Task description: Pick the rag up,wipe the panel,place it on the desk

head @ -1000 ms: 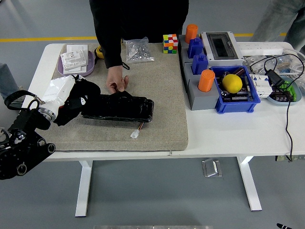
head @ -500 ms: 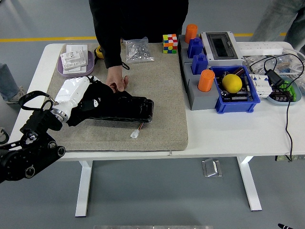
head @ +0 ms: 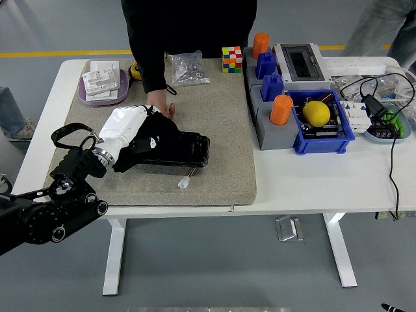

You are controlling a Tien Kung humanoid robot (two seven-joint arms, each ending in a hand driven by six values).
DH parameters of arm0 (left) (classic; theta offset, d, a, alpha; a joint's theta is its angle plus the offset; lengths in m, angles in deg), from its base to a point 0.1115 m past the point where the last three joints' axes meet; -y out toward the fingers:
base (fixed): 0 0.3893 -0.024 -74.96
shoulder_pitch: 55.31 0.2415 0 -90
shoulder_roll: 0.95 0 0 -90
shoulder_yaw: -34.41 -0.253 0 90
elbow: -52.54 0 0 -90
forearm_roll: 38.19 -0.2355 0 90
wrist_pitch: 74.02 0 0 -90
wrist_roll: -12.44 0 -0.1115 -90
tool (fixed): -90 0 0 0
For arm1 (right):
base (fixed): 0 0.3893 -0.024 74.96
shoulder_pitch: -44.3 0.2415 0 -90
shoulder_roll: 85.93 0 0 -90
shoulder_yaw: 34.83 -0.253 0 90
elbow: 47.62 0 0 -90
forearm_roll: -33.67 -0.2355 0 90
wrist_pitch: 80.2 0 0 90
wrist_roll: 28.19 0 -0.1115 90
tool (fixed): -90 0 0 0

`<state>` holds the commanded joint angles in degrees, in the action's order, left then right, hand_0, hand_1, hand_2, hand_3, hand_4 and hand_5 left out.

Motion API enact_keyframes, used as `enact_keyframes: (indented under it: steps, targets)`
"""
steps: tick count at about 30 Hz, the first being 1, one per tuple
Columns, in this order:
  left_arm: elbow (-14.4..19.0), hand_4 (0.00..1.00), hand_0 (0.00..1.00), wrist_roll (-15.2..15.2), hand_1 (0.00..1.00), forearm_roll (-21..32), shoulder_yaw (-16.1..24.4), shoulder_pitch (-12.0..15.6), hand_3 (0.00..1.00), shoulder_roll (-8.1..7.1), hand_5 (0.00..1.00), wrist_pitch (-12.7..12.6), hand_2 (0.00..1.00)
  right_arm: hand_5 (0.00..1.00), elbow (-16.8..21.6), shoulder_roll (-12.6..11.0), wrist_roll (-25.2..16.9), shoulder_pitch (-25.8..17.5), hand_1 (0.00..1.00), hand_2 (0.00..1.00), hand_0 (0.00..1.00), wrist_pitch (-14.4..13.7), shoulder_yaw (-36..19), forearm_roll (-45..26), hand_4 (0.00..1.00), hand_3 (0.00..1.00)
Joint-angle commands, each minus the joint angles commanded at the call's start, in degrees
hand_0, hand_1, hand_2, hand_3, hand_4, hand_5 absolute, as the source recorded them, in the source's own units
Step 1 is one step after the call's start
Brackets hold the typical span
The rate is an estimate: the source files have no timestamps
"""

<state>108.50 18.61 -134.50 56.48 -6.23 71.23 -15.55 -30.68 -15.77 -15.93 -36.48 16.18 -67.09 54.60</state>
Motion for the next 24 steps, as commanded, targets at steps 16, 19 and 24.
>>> enact_keyframes:
  steps: [16, 19, 24]
  targets:
    - [1.4, 0.498, 0.249, 0.8, 0.181, 0.3, -4.9, -2.5, 0.674, 3.63, 0.086, 0.2, 0.681, 0.568, 0.0, -0.4, 0.1, 0.4, 0.691, 0.723, 0.785, 0.2, 1.0, -0.2, 0.998, 0.659]
    - [1.3, 0.498, 0.249, 1.0, 0.181, 0.4, -5.8, -3.0, 0.674, 4.25, 0.086, 0.2, 0.681, 0.568, -0.1, -0.6, 0.2, 0.5, 0.691, 0.723, 0.785, 0.3, 1.2, -0.2, 0.998, 0.659]
    - [1.5, 0.502, 0.25, 1.1, 0.18, 0.5, -6.7, -3.4, 0.673, 5.01, 0.091, 0.2, 0.68, 0.568, -0.1, -0.6, 0.3, 0.6, 0.691, 0.722, 0.785, 0.3, 1.4, -0.3, 0.998, 0.658]
